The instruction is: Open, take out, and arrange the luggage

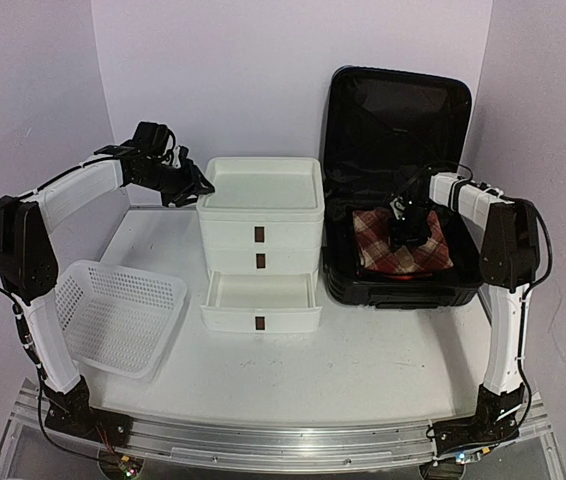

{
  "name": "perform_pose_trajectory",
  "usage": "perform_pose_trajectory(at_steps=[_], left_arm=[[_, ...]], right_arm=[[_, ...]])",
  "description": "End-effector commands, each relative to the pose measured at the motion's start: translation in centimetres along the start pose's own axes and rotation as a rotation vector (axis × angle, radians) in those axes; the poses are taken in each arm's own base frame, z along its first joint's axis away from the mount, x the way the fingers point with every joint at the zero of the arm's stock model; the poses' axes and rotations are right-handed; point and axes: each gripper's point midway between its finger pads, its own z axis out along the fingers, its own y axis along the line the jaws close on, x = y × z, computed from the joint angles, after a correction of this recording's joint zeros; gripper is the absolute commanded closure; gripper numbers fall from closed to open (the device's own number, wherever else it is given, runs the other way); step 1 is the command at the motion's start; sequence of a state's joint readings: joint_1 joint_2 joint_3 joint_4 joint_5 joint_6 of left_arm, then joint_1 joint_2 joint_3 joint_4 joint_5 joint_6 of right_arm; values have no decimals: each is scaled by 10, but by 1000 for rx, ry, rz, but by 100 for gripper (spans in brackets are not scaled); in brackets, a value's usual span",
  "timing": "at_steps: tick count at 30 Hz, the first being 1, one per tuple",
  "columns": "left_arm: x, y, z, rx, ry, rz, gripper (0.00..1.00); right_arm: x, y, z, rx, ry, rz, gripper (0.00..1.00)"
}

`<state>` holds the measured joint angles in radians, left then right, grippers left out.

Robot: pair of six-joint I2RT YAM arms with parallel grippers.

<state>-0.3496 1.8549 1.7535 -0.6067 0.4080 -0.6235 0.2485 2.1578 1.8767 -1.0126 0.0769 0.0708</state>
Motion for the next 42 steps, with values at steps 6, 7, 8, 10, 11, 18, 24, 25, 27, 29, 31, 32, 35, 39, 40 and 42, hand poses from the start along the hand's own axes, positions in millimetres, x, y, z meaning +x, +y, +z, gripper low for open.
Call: perform_pose_trajectory(at_steps=[6,7,8,10,11,18,24,25,27,29,31,32,35,39,40,42], left_arm=[[50,19,18,-27,195,-125,71],[50,19,17,-26,196,-126,71],[50,19,17,-26,196,-126,71],[50,18,17,-25,194,-123,71],[50,19,17,-29,195,-125,71],[50,19,16,-30,192,-126,71],[50,18,16,-27,193,-126,71],[50,18,16,-27,192,-126,71],[50,17,15,-25,192,-127,71],[50,17,15,-22,191,-126,71],[49,16,14,-22,189,-125,71],[49,16,14,-22,188,-125,71],[49,16,14,-23,187,-125,71],[49,17,14,-22,188,-124,71],[48,16,14,-21,188,-124,71],[49,16,14,-19,191,-125,71]], right_arm=[[-13,-2,-5,20,-36,-26,53],[-14,-3,-5,25,-38,-28,53],[-15,-3,-4,24,-38,-29,53],[-16,-2,-2,23,-37,-32,55],[-16,-2,-2,23,-35,-31,59],[-17,-3,-9,23,-47,-28,66],[-19,-3,-38,4,-108,-16,74],[-19,-3,-41,3,-118,-16,73],[-19,-5,-40,19,-122,-17,69],[-18,-5,-32,24,-108,-24,67],[-16,-4,-23,20,-88,-21,65],[-15,-3,-19,18,-80,-19,65],[-14,-2,-4,16,-54,-17,57],[-13,-4,9,38,-35,-20,45],[-14,-4,11,41,-32,-21,44],[-14,-5,13,45,-28,-21,45]])
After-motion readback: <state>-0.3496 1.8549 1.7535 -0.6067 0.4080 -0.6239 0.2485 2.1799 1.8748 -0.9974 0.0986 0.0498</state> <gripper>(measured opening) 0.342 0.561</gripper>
